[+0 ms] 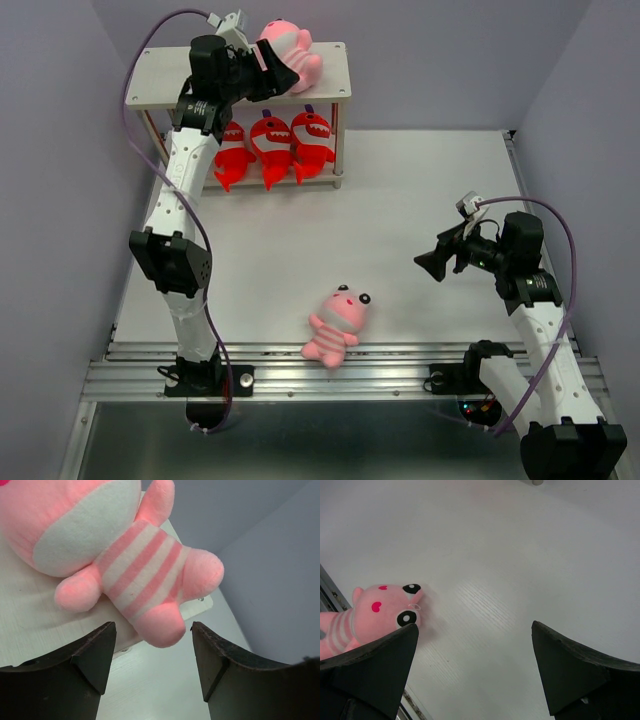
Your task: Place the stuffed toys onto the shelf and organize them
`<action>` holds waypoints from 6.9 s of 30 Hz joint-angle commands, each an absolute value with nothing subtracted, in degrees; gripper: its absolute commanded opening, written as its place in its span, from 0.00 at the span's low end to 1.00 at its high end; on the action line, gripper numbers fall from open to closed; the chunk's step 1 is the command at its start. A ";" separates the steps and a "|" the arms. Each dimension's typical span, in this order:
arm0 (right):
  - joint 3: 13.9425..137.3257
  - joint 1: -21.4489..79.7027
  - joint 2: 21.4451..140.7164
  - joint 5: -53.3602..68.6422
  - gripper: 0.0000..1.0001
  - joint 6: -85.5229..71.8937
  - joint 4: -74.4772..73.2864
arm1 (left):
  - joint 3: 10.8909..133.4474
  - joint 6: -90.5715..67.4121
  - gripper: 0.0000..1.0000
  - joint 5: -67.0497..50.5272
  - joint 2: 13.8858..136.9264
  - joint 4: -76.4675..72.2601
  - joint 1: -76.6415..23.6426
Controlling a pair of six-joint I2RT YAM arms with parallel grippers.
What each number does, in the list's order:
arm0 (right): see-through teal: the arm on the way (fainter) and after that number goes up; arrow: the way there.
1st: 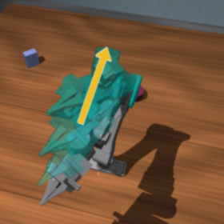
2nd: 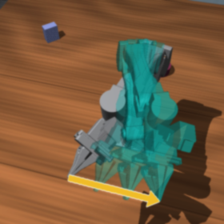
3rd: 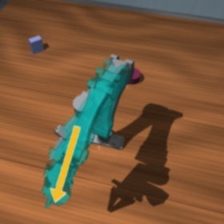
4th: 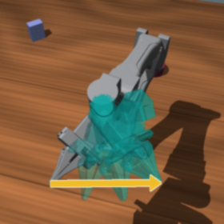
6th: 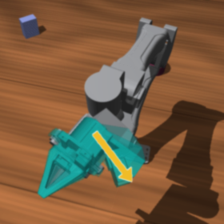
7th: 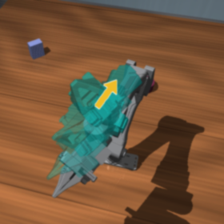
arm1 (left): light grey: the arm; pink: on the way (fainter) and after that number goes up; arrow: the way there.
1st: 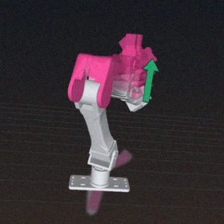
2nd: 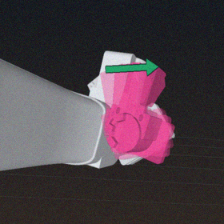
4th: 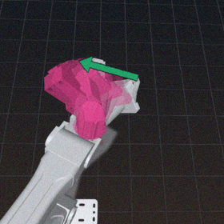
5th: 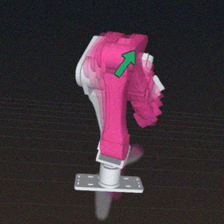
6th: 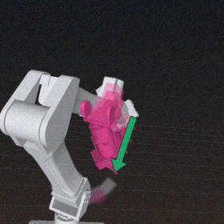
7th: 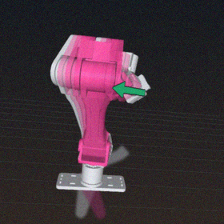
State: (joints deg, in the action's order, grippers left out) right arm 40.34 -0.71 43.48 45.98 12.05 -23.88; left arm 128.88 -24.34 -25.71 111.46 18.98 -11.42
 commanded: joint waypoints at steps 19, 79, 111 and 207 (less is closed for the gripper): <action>40.17 -0.97 42.98 45.18 1.00 13.01 -21.01 | 129.02 -25.75 0.54 -25.67 110.83 15.91 -13.89; 40.08 -0.97 43.15 45.26 1.00 13.36 -21.09 | 121.11 -20.39 0.34 -19.86 100.20 15.99 -6.15; 60.29 14.74 72.41 50.75 1.00 31.74 -48.69 | 37.46 -26.27 0.99 -24.24 32.27 3.33 -5.36; 47.40 17.94 57.40 23.36 1.00 18.64 -25.41 | 60.44 -26.55 0.00 -9.13 52.28 4.64 -21.56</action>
State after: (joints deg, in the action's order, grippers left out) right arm 52.29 20.12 59.07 18.33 20.69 -31.48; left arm 49.25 -35.40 -5.63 51.24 -2.61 -27.35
